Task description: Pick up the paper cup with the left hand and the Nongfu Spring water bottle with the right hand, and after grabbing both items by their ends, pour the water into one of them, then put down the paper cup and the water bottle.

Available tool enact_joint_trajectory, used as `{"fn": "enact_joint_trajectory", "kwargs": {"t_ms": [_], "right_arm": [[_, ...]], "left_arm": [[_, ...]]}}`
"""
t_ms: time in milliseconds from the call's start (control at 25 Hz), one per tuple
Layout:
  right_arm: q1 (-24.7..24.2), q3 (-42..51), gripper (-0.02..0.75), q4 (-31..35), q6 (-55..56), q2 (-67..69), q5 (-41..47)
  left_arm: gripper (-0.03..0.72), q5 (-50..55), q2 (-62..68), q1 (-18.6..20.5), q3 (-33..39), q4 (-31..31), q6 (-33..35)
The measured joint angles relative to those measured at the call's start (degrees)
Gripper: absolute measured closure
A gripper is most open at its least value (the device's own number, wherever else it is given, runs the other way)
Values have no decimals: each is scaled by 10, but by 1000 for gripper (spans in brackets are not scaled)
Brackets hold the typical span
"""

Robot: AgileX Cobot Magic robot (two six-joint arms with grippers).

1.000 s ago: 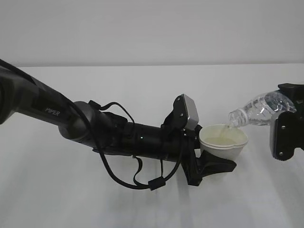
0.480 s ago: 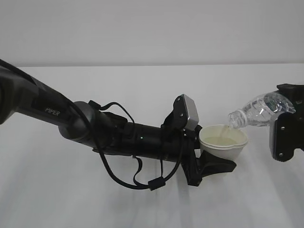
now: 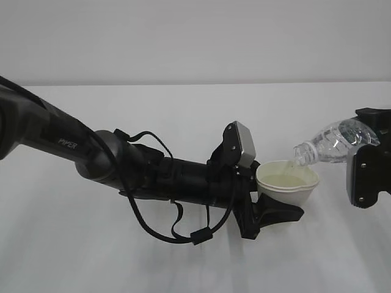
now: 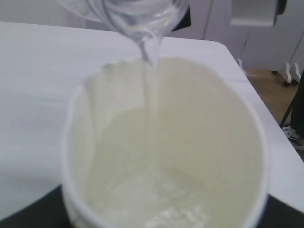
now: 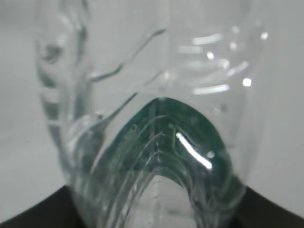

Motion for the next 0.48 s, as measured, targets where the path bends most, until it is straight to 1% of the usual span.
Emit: {"fn": "enact_joint_trajectory", "kwargs": {"t_ms": [480], "right_arm": [[0, 0, 363, 0, -1, 0, 0]], "left_arm": [[261, 0, 0, 0, 0, 0, 0]]}}
